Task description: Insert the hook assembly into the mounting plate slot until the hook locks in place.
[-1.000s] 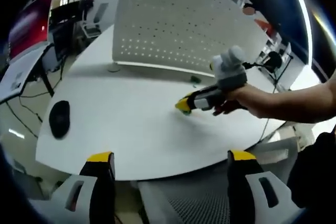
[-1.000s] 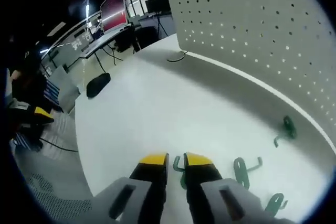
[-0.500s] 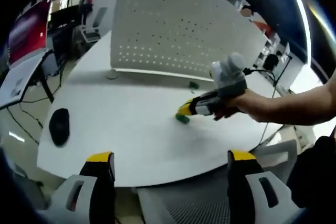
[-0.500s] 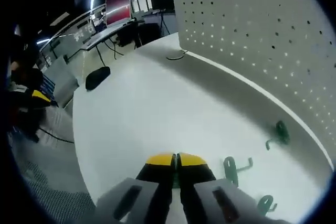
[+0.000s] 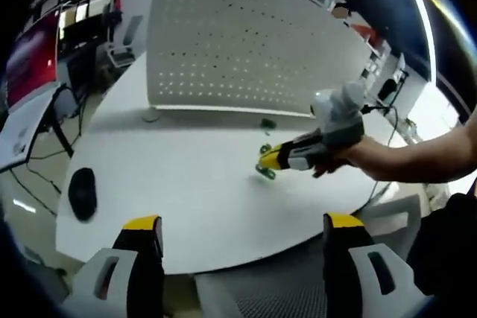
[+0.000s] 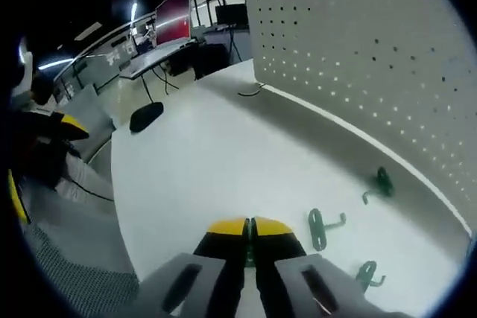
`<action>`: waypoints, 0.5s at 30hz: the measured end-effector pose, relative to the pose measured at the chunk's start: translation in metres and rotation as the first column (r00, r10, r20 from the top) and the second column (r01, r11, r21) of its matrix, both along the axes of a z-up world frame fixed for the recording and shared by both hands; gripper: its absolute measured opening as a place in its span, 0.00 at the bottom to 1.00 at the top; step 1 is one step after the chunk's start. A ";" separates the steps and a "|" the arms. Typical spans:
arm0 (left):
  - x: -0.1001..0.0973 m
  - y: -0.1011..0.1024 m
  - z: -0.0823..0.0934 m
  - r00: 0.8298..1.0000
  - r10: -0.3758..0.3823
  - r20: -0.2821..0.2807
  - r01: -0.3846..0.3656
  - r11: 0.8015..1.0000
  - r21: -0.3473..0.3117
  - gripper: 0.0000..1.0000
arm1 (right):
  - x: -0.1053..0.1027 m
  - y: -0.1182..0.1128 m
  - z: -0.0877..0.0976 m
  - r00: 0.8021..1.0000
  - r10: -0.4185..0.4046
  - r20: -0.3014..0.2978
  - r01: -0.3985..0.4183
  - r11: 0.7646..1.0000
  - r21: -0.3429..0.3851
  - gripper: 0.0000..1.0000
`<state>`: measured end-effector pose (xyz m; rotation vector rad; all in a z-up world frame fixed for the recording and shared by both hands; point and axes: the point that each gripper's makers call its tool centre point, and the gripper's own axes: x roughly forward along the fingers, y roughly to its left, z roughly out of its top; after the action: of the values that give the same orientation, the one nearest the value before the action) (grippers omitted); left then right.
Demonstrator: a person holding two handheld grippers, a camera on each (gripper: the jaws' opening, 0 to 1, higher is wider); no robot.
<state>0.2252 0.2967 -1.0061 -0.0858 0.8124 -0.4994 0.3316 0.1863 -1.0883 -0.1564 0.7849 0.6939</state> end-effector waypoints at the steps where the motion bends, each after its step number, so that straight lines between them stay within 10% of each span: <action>1: 0.001 -0.001 0.000 1.000 -0.006 0.002 0.006 1.000 0.002 0.90 | 0.001 -0.001 0.007 1.000 -0.012 0.006 0.012 1.000 0.014 0.00; 15: 0.023 -0.020 0.011 0.994 -0.100 0.038 0.100 0.995 0.002 0.89 | 0.018 -0.004 0.108 0.979 -0.170 0.110 0.136 0.953 0.269 0.00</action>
<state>0.2480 0.2767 -0.9948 -0.0351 0.7823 -0.5941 0.3491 0.1821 -0.9805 0.0966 0.5652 0.6258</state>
